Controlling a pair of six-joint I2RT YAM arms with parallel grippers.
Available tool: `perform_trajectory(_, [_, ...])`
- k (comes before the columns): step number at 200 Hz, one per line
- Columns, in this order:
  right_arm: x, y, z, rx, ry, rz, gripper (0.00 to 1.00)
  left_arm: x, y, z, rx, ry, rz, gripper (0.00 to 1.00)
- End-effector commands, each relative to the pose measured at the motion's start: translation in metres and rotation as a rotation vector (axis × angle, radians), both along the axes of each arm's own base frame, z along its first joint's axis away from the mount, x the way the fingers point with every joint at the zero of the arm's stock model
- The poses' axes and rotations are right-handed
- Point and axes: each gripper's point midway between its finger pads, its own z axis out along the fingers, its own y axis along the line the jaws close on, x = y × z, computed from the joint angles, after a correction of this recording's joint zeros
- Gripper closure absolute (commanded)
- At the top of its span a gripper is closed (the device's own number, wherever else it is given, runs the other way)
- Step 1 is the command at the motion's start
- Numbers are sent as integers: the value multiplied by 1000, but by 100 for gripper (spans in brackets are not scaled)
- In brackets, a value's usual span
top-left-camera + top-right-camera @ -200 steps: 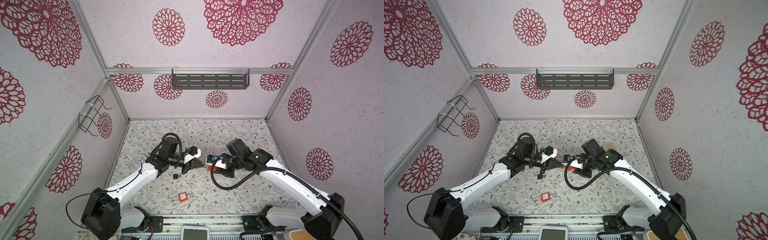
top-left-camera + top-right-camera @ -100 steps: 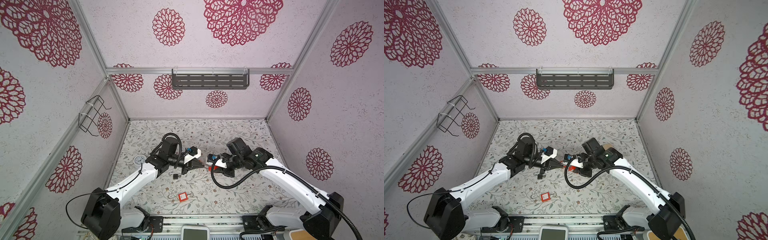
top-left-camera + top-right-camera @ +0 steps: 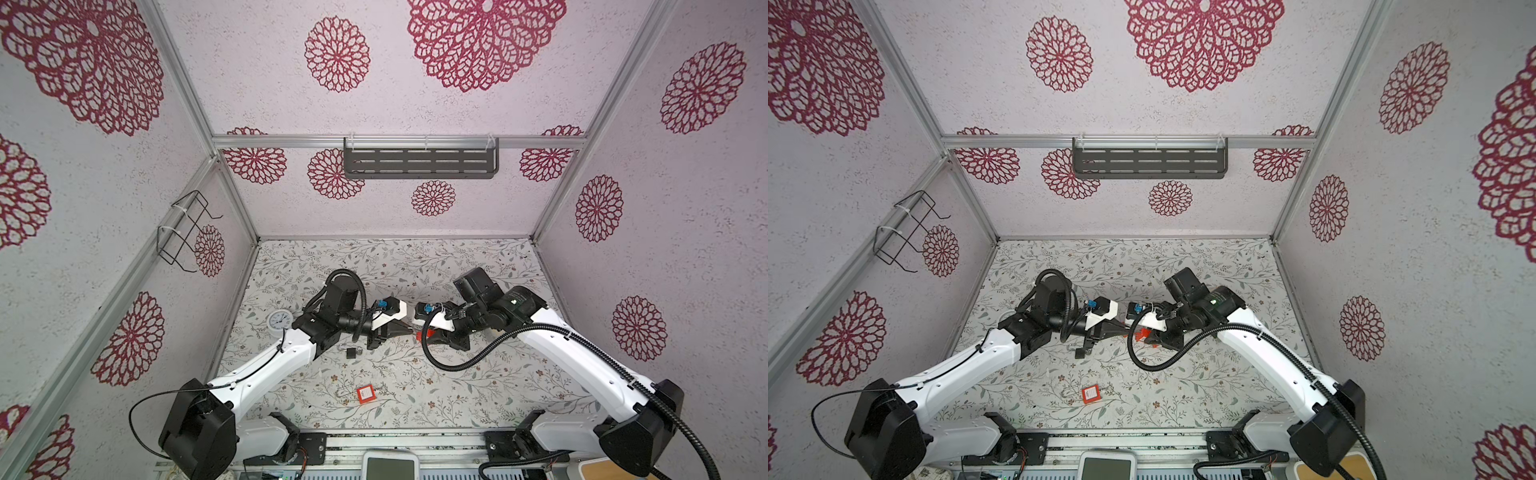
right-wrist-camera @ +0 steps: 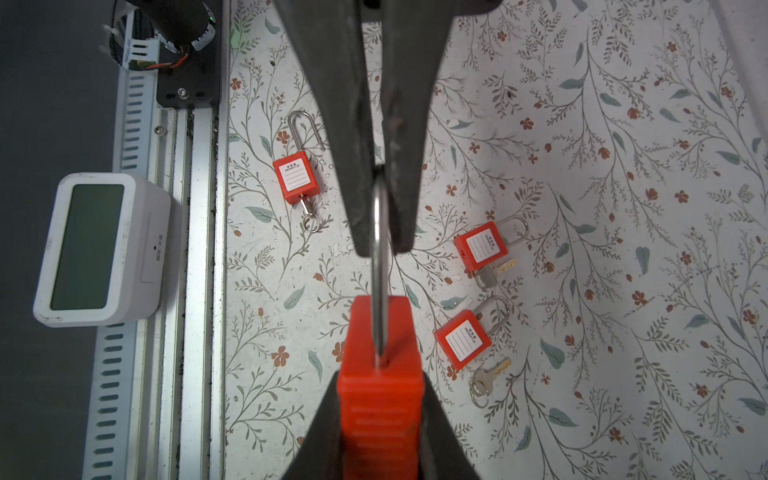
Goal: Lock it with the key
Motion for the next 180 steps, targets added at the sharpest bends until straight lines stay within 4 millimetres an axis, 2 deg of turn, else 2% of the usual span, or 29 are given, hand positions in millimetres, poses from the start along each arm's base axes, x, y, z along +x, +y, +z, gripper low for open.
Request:
perform_trajectory(1, [0,16,26,96,-31,57,88,-7,-6,4,-11,-50,-30,100])
perform_trajectory(44, [17,19,32,87,-94,45,88,-10,-9,-1,-17,11,-53,100])
perform_trajectory(116, [37,33,40,83,-107,44,84,9,-12,0,-53,54,-14,100])
perform_trajectory(143, [43,26,41,62,-147,6,78,18,-5,8,-126,47,32,100])
perform_trajectory(163, [48,21,42,52,-193,-16,69,22,-2,7,-104,61,62,100])
perform_trajectory(180, [51,18,48,57,-230,-27,65,25,-1,11,-95,51,76,100])
